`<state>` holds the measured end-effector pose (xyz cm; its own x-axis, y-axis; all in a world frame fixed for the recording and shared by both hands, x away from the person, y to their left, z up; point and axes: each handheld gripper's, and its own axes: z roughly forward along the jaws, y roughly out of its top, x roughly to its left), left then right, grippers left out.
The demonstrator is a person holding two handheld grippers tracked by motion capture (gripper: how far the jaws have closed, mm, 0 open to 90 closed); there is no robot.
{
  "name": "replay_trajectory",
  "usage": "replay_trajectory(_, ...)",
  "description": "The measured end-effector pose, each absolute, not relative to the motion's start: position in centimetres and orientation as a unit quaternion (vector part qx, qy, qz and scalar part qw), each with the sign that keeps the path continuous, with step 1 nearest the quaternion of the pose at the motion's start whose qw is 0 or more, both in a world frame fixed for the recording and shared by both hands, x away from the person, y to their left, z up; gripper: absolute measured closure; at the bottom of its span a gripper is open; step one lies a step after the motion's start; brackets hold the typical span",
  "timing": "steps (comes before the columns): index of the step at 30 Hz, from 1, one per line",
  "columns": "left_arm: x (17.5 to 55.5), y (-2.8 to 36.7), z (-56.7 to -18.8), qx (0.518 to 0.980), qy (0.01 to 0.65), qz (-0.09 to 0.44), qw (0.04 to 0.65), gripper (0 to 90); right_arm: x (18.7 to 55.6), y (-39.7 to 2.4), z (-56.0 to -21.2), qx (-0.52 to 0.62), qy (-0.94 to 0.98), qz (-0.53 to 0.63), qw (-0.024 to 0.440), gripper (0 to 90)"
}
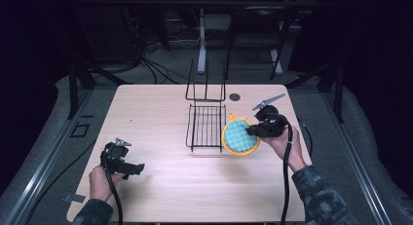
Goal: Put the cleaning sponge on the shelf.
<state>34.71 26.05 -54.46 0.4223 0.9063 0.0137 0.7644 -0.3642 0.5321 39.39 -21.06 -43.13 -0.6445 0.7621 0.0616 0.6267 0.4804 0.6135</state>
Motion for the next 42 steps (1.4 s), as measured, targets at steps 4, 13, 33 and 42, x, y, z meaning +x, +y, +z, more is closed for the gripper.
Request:
replay_trajectory(4,34.6,25.9,-54.2,0.813,0.512,0.155,0.231,0.0,39.7,-20.7,-43.1,0.409,0.852,0.308,0.111,84.8)
replay_trajectory(13,34.6,26.0,-54.2,0.813,0.511,0.156,0.23,0.0,40.3,-19.9,-42.8,0.411,0.848,0.316,0.11,84.8)
replay_trajectory(33,34.5,25.9,-54.2,0.813,0.511,0.157,0.231,0.0,41.7,-17.4,-43.9,0.427,0.831,0.342,0.099,84.8)
replay_trajectory(42,34.5,25.9,-54.2,0.813,0.51,0.157,0.231,0.0,41.9,-16.2,-44.7,0.441,0.818,0.358,0.091,84.6)
